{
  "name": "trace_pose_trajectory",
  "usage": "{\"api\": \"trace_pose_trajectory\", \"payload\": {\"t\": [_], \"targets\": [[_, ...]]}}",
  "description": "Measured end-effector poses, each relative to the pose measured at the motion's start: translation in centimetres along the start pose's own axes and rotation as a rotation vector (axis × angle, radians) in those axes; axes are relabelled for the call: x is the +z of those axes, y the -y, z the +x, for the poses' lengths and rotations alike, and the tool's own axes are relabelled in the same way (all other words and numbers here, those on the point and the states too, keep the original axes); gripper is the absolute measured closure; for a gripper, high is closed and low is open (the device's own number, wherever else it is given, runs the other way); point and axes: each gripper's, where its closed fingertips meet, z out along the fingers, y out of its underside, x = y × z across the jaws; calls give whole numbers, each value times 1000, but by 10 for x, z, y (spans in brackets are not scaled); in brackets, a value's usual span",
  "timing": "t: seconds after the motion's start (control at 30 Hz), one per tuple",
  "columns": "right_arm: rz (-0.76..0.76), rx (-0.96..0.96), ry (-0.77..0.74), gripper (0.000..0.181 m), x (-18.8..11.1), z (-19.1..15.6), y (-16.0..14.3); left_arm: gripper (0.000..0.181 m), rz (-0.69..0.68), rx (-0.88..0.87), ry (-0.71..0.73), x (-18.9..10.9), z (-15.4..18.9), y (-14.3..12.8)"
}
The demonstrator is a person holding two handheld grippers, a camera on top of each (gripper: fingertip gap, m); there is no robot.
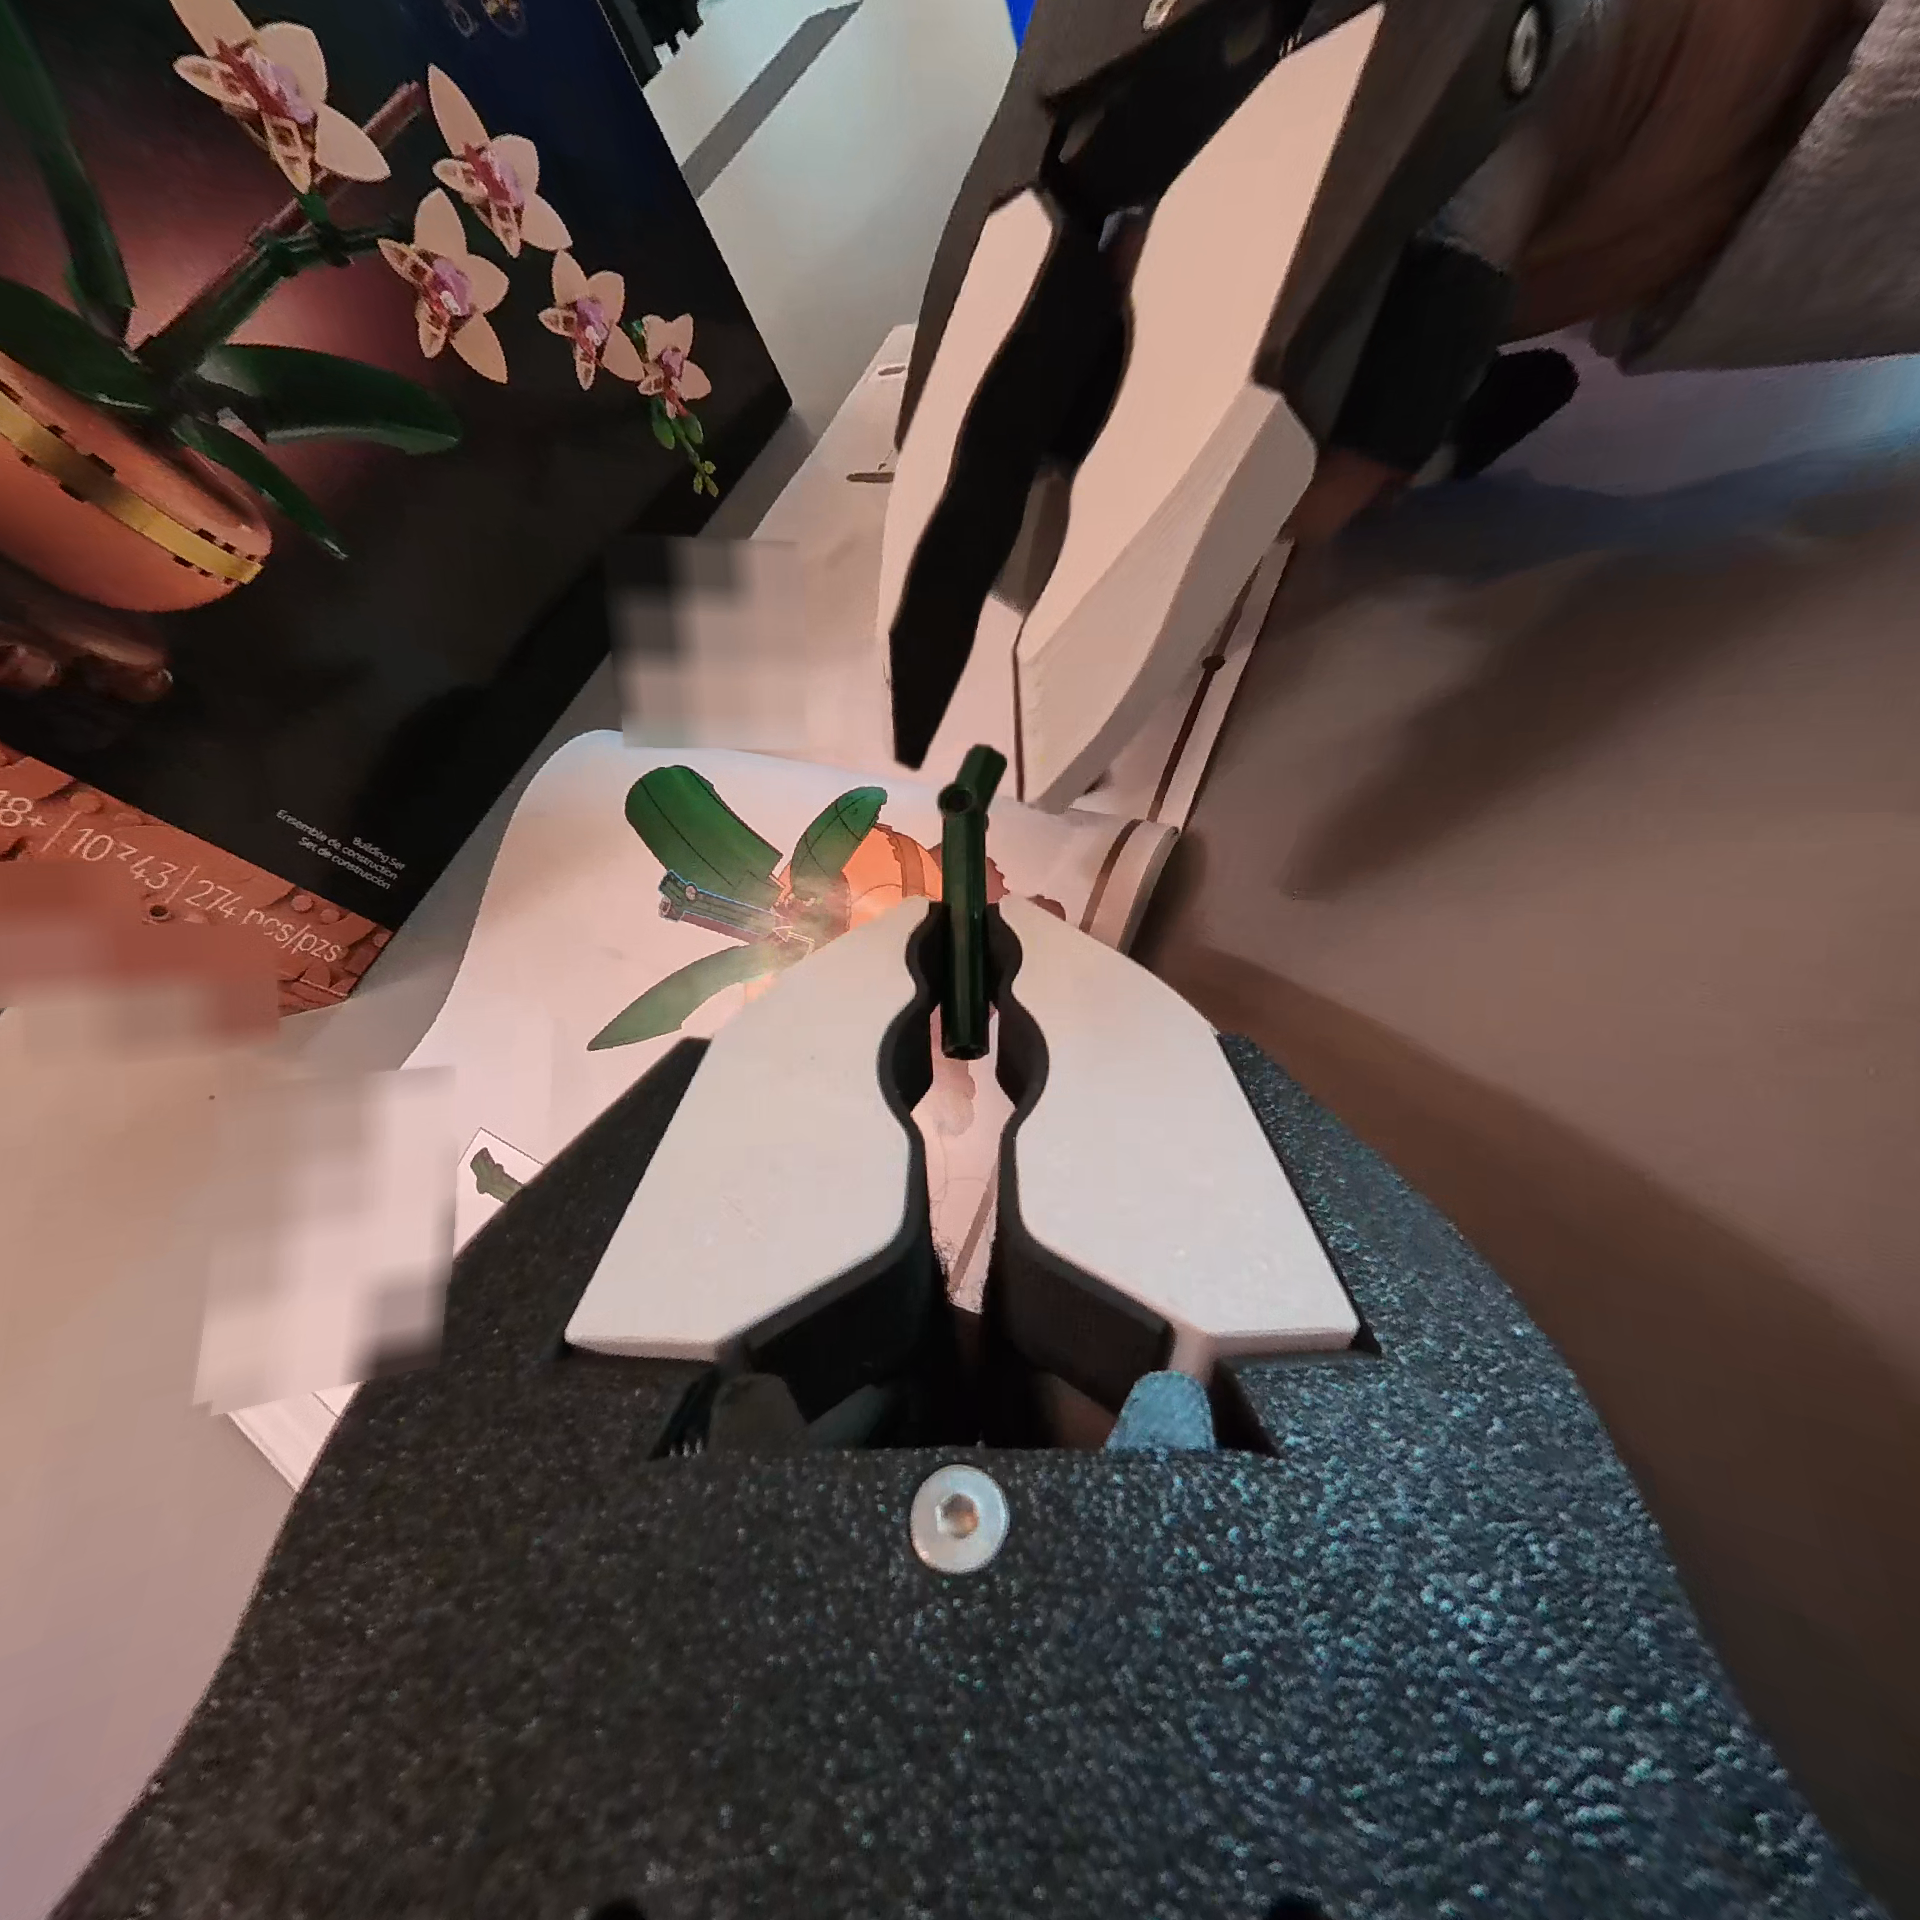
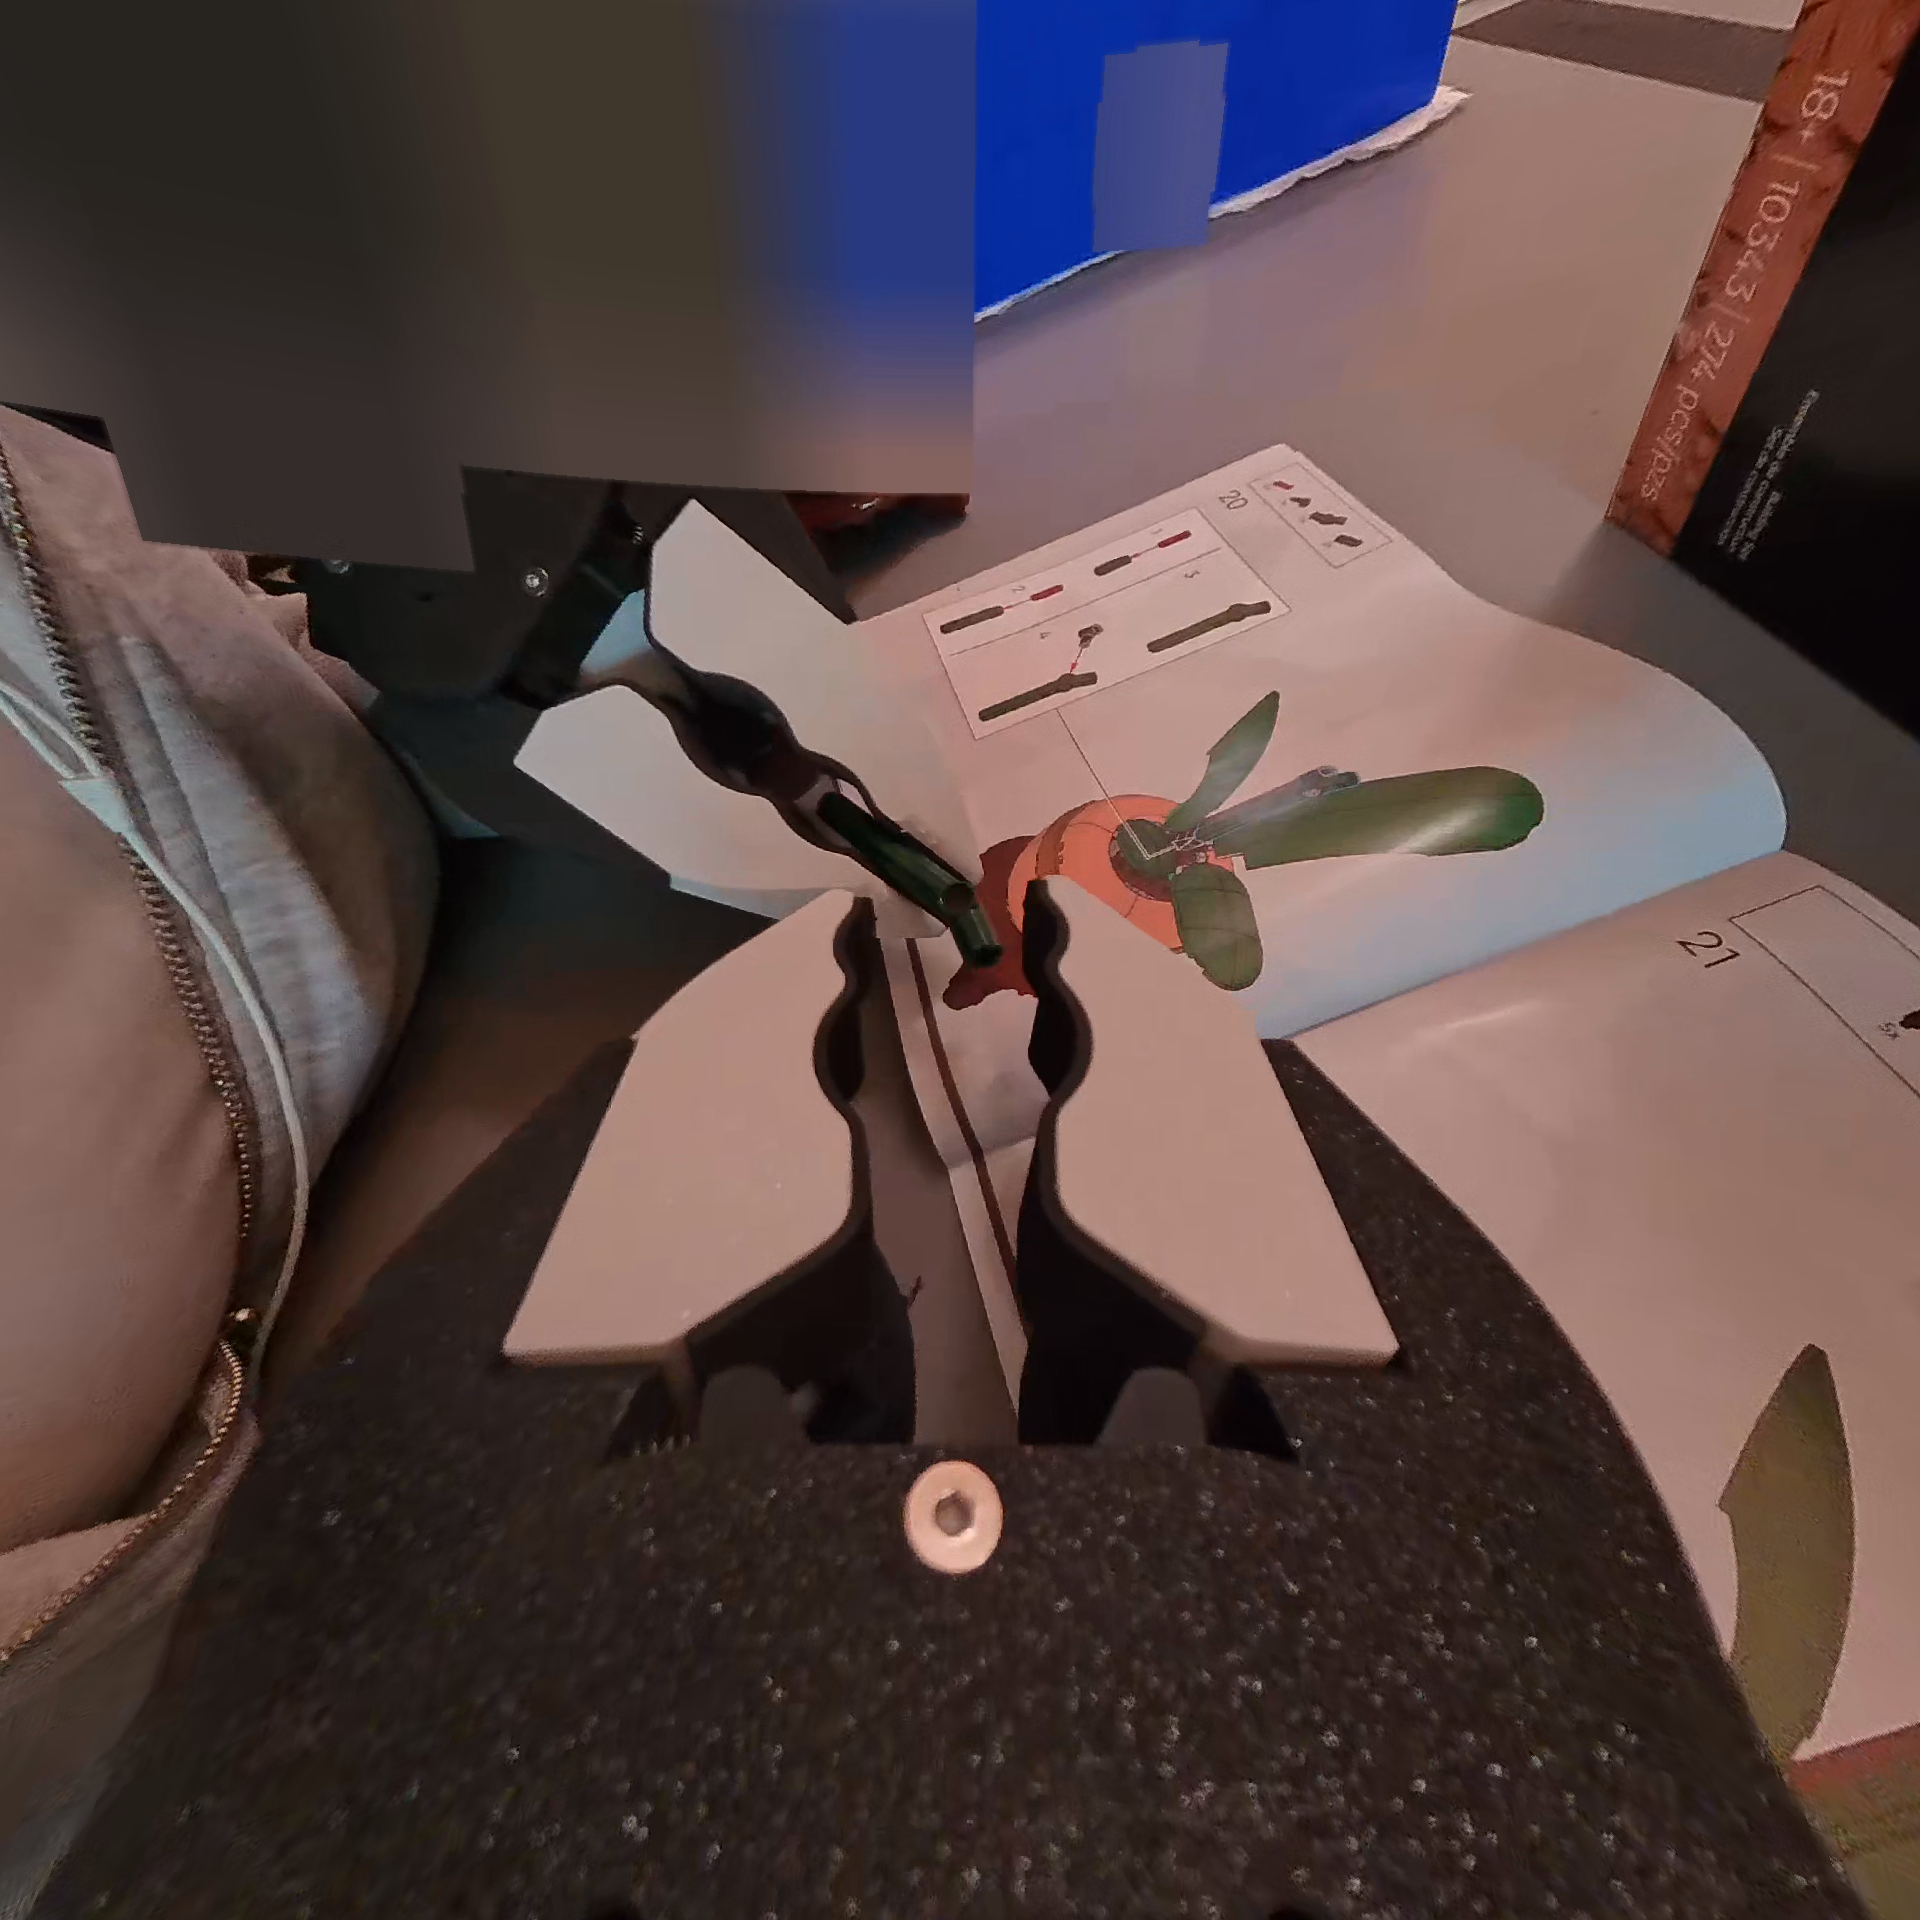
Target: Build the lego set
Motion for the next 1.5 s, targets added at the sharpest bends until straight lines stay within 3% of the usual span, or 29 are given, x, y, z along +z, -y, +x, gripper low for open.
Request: {"api": "trace_pose_trajectory", "payload": {"t": [0.2,0.5,1.0,1.13,1.3,1.5], "targets": [[-22,-55,-18,172,0,1,-3,175,43,-5,-10,-3,1,7],[-33,-149,-9,174,-6,-5,-4,174,70,-20,-28,-4,3,10],[-30,-206,-34,174,-19,-6,3,156,145,-135,-83,-9,3,21],[-75,-295,6,174,-30,-10,5,150,212,-242,-186,-15,9,30],[-175,-567,125,175,-38,-29,10,147,332,-461,-471,-29,27,52],[-236,-857,292,174,-36,-55,21,152,331,-558,-734,-37,51,64]]}}
